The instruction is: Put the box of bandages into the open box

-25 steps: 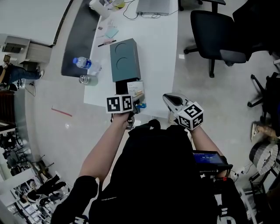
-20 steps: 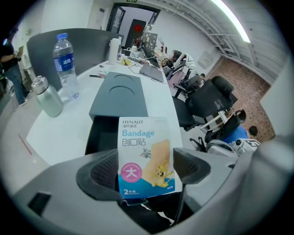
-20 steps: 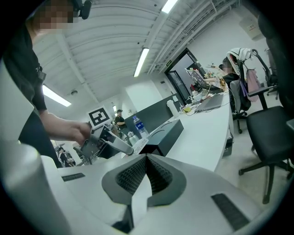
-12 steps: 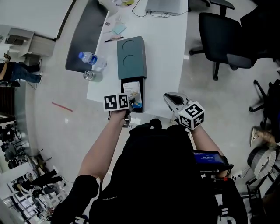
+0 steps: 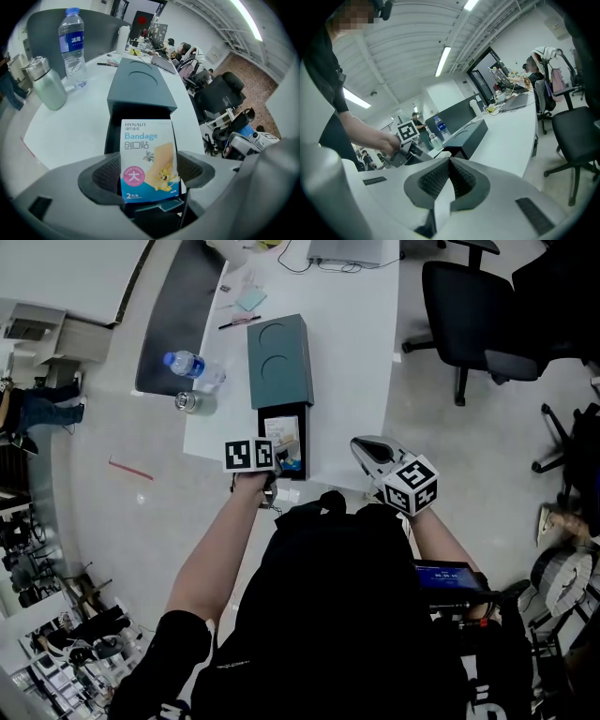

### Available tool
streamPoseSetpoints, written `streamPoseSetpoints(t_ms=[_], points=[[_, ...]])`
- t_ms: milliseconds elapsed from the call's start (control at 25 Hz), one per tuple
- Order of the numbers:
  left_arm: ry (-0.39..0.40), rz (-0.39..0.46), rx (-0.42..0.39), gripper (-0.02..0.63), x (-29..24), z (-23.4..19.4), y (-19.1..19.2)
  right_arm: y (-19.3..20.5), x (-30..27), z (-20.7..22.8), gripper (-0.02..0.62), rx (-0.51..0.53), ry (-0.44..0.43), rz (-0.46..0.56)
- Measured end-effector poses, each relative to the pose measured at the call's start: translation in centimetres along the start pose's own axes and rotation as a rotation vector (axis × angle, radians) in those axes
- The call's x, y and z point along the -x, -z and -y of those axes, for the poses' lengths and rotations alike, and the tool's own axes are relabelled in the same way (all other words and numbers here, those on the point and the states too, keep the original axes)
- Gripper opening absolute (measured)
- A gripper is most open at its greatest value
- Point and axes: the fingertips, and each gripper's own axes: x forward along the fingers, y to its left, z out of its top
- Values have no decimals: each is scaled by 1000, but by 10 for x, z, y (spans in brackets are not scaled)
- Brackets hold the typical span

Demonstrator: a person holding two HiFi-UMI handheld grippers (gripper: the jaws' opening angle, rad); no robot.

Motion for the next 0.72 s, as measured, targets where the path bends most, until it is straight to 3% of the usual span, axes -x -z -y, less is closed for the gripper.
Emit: streamPoseSetpoints(t_ms=[320,720], points=[[-21,-49,-55,376,-17,0,-5,3,0,0,26,-18,14,-4],[-113,-128,-80,376,-29,-4,-2,0,4,9,26,-31,45,8]])
